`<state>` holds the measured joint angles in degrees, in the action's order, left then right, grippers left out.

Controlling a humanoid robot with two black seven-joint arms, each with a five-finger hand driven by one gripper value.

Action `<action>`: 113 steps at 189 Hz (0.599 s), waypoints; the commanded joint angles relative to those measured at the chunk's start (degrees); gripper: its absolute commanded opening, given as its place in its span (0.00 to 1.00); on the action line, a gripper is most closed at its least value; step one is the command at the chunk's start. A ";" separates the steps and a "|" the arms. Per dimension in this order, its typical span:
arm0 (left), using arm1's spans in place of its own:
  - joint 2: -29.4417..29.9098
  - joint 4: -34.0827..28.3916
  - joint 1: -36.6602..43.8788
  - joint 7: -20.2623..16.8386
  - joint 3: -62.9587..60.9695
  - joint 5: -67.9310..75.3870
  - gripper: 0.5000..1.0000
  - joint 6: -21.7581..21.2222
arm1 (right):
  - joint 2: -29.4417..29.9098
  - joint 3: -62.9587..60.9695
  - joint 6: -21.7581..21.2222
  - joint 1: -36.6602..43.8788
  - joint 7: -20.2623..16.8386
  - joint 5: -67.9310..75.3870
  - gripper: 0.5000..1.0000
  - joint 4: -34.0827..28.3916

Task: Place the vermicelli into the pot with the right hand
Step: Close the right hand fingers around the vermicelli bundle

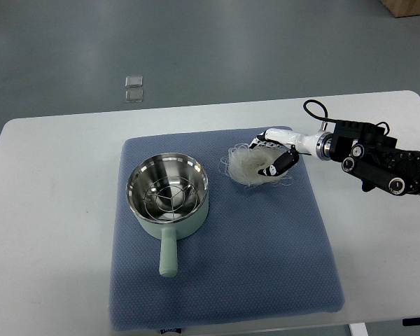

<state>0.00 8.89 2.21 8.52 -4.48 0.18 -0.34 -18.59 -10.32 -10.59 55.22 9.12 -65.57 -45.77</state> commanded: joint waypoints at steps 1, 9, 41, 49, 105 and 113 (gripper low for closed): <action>0.00 -0.01 -0.01 0.00 0.00 0.00 1.00 -0.02 | 0.05 0.39 -0.04 0.06 0.02 0.00 0.00 -0.02; 0.00 -0.01 -0.01 0.00 0.00 0.00 1.00 -0.02 | 0.05 0.39 -0.04 0.06 0.02 0.00 0.00 -0.02; 0.00 -0.01 -0.01 0.00 0.00 0.00 1.00 -0.02 | -0.13 0.12 -0.48 0.24 0.28 0.53 0.00 -0.72; 0.00 -0.01 -0.01 0.00 0.00 0.00 1.00 -0.02 | -0.22 0.03 -0.66 0.33 0.81 0.61 0.00 -1.16; 0.00 -0.01 -0.01 0.00 0.00 0.00 1.00 -0.02 | -4.70 -3.13 -0.92 1.91 5.29 1.23 0.00 -3.89; 0.00 0.07 -0.01 0.00 0.00 0.00 1.00 -0.02 | -5.84 -4.36 -1.01 2.00 6.70 1.23 0.00 -5.29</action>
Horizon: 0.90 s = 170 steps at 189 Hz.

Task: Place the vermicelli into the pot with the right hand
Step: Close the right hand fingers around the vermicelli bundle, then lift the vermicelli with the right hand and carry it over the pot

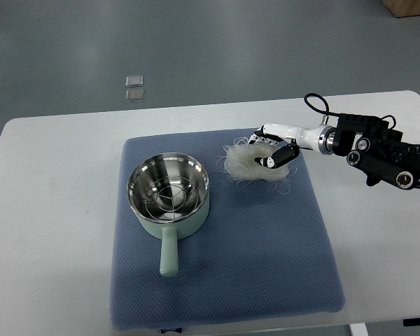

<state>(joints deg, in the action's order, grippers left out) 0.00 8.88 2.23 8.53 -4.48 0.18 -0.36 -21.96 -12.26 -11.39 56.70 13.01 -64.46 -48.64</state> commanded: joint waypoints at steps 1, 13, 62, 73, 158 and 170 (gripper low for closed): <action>0.00 0.00 -0.03 0.00 0.00 0.00 1.00 0.01 | -2.73 -2.68 -0.30 0.52 3.07 0.03 0.00 -2.77; 0.00 0.00 -0.03 0.00 0.00 0.00 1.00 0.01 | -4.76 -4.00 -0.65 0.70 4.48 0.03 0.00 -4.70; 0.00 0.00 -0.03 0.00 0.00 0.00 1.00 0.01 | -7.31 -6.11 -1.09 2.37 7.64 0.12 0.00 -10.86; 0.00 0.00 -0.03 0.00 0.00 0.00 1.00 0.01 | -7.13 -6.55 -1.00 2.98 8.96 0.12 0.00 -11.83; 0.00 0.00 0.06 0.00 0.00 0.00 1.00 0.01 | 3.50 -3.91 -1.97 9.05 10.63 -0.23 0.00 -11.74; 0.00 0.09 -0.03 0.00 0.00 0.00 1.00 0.01 | 5.53 -2.59 -1.97 9.22 10.63 -0.50 0.00 -11.30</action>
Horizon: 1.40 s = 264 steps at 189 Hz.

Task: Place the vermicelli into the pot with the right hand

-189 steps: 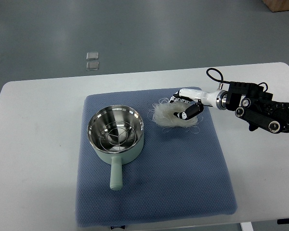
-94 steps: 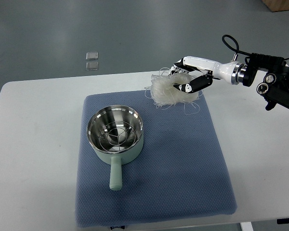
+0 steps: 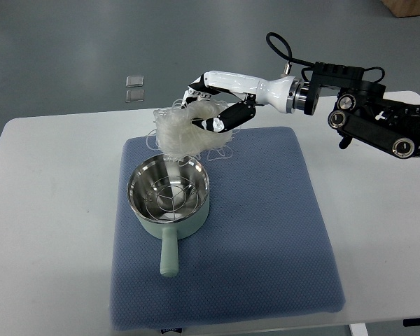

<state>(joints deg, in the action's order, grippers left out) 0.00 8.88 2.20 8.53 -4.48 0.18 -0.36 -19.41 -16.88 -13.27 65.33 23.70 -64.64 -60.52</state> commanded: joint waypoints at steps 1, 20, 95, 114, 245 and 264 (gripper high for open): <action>0.00 0.00 -0.01 0.00 0.00 0.00 1.00 0.01 | 3.24 2.11 -0.09 0.59 -0.06 -0.40 0.00 0.66; 0.00 0.08 -0.01 0.00 0.00 0.00 1.00 0.01 | 5.00 4.04 -0.09 0.68 -0.24 -0.67 0.00 1.19; 0.00 0.00 -0.01 0.00 0.00 0.00 1.00 0.01 | 8.16 4.04 0.09 -1.96 -0.50 2.15 0.79 6.20; 0.00 0.00 -0.01 0.00 0.00 0.00 1.00 0.01 | 7.46 4.04 0.00 -2.04 -0.50 2.76 0.81 6.20; 0.00 0.09 -0.01 0.00 0.00 0.00 1.00 0.01 | -7.22 -5.71 -15.91 -10.31 -6.83 37.39 0.81 6.73; 0.00 0.00 -0.01 0.00 0.00 0.00 1.00 0.01 | -7.92 -7.99 -11.70 -14.96 -8.23 43.36 0.81 6.99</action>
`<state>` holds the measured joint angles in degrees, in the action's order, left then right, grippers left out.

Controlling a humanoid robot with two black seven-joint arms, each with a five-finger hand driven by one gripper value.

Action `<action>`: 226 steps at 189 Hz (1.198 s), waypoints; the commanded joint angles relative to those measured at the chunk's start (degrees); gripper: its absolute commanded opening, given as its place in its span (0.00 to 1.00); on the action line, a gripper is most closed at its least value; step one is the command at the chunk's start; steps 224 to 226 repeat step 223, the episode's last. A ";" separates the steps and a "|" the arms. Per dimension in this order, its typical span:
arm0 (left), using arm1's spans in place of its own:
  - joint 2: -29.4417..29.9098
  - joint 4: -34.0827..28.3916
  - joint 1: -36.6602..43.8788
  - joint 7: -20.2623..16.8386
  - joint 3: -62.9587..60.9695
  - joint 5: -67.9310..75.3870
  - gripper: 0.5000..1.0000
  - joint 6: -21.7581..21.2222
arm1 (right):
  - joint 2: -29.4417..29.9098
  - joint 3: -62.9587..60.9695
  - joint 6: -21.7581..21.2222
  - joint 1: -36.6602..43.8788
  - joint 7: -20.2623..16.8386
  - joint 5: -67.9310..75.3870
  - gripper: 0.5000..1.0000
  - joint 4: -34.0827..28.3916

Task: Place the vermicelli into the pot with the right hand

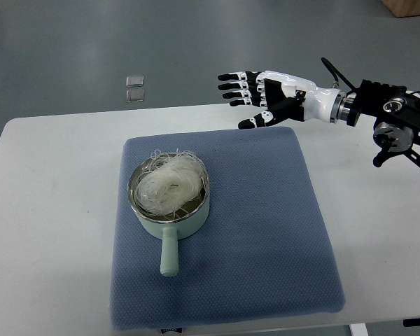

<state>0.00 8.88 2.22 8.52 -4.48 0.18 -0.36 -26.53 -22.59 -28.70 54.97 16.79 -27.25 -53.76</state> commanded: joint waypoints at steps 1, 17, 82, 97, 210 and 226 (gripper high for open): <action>0.00 -0.01 -0.02 0.00 0.00 0.00 1.00 0.01 | -0.81 -2.29 3.74 -4.61 -1.32 5.98 0.81 0.24; 0.00 -0.01 -0.02 0.00 0.00 0.00 1.00 0.01 | -0.72 -3.96 7.60 -7.42 -2.37 11.77 0.81 0.50; 0.00 -0.01 -0.02 0.00 0.00 0.00 1.00 0.01 | 0.07 -5.01 15.70 -9.53 -8.09 32.87 0.82 1.47; 0.00 -0.01 0.07 0.00 0.00 0.00 1.00 0.01 | 0.16 -4.49 15.52 -9.53 -8.09 32.61 0.84 1.47; 0.00 -0.01 -0.02 0.00 -0.09 0.00 1.00 0.01 | 0.77 -5.10 17.72 -9.71 -7.47 32.43 0.85 1.47; 0.00 -0.01 -0.02 0.00 -0.09 0.00 1.00 0.01 | 0.95 -5.01 17.98 -10.15 -7.56 32.35 0.85 1.47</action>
